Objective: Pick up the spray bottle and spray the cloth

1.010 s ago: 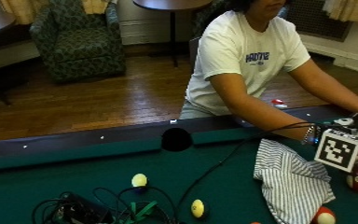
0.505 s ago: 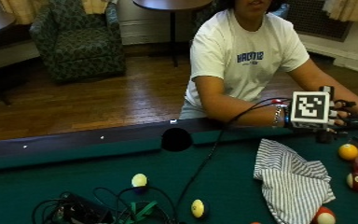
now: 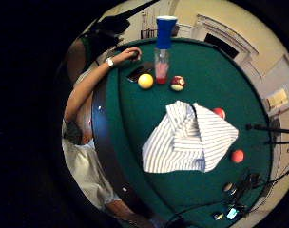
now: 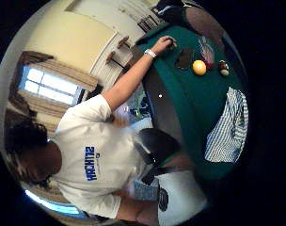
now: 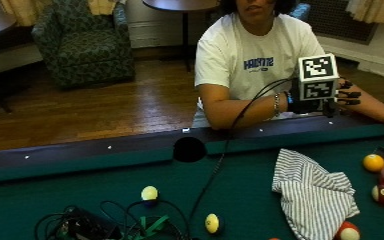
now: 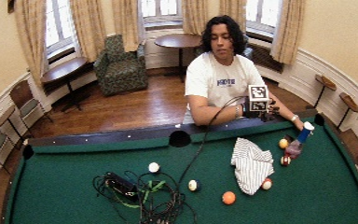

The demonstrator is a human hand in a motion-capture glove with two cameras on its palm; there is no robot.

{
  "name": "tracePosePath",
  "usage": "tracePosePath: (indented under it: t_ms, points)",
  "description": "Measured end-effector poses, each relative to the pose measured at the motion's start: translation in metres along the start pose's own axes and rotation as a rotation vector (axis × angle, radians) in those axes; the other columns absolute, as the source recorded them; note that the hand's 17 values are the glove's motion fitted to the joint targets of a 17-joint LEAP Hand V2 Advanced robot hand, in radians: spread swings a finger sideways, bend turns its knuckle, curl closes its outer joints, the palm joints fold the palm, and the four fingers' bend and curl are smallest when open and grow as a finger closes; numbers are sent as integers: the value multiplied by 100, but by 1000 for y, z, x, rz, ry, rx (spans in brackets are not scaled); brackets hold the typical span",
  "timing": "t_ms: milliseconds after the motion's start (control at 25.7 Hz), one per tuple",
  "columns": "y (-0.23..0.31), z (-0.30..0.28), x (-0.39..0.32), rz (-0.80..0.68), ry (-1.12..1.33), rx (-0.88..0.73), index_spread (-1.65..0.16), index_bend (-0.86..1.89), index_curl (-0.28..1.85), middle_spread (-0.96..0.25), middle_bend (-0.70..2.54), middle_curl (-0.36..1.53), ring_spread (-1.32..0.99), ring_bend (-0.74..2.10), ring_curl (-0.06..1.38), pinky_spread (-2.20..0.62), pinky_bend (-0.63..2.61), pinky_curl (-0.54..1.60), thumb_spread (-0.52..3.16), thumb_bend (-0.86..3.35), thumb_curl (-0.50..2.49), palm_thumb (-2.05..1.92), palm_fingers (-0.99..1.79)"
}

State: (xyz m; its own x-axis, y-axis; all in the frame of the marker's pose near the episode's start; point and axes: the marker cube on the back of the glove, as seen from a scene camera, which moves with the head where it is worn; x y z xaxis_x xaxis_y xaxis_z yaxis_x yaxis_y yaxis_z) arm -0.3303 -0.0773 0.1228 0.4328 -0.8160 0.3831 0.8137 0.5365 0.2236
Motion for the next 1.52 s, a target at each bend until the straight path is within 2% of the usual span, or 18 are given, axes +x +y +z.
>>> tracePosePath:
  t_ms: [427,894,1515]
  points:
    - [11,-18,16,62,75,34,-48,16,33,-18,17,30,-19,19,29,21,25,35,91,-4,37,50,51]
    - [14,-9,41,197,191,-60,-47,14,30,-14,18,30,-15,24,31,23,26,36,94,-3,35,49,57]
    - [16,-11,45,212,208,-64,-47,15,28,-12,17,30,-12,26,32,23,28,37,97,-3,34,49,57]
